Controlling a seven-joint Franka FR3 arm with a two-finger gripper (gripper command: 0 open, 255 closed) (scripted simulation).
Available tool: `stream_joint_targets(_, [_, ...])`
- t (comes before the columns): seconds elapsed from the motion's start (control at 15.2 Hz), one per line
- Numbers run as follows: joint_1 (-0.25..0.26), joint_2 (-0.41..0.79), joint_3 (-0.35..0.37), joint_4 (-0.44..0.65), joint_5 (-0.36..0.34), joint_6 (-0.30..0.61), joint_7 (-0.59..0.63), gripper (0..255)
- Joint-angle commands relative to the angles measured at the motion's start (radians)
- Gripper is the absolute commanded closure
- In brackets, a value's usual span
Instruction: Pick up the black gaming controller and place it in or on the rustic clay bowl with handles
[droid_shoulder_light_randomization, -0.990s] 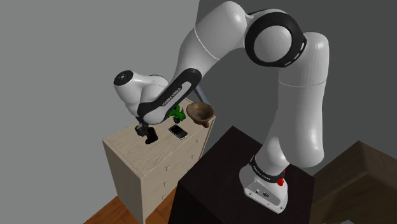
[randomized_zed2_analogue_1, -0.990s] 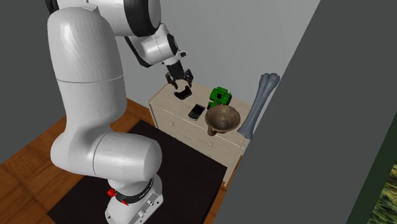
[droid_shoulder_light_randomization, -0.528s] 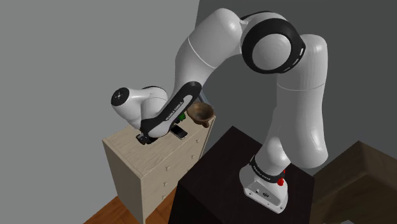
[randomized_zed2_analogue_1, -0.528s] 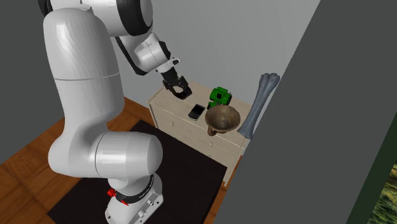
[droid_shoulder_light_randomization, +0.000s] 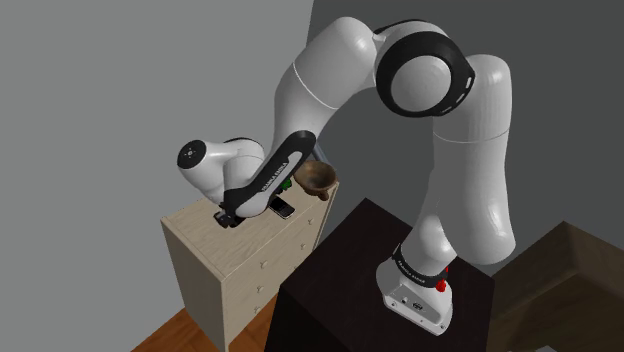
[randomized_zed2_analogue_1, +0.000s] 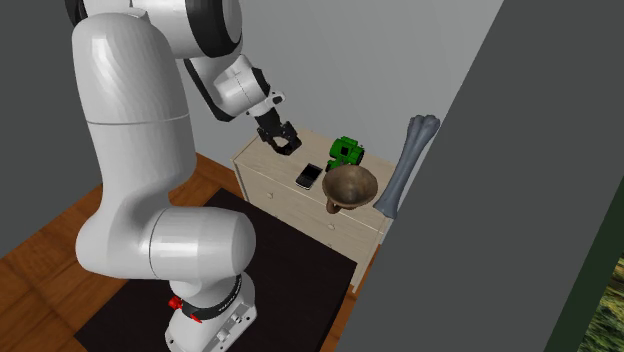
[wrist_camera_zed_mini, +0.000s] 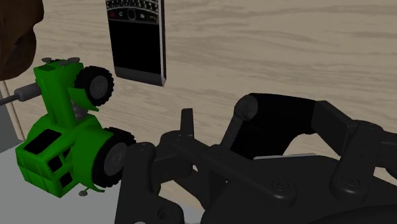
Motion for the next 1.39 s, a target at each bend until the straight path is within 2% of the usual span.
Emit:
stream_joint_targets(0.0, [-0.004,0.013,-0.004,-0.006,-0.001,-0.001,0.000,0])
stream_joint_targets(0.07, [-0.004,0.013,-0.004,-0.006,-0.001,-0.001,0.000,0])
stream_joint_targets(0.13, [-0.002,0.016,-0.002,-0.002,0.001,-0.004,0.002,255])
stream_joint_targets(0.79, [0.001,0.008,0.002,0.003,0.005,-0.013,0.000,255])
stream_joint_targets(0.86, [0.001,0.008,0.002,0.003,0.005,-0.013,0.000,0])
stream_joint_targets(1.06, [-0.078,-0.067,-0.022,-0.090,-0.029,0.244,-0.023,0])
stream_joint_targets(1.32, [-0.087,-0.035,-0.035,-0.086,-0.046,0.293,-0.015,0])
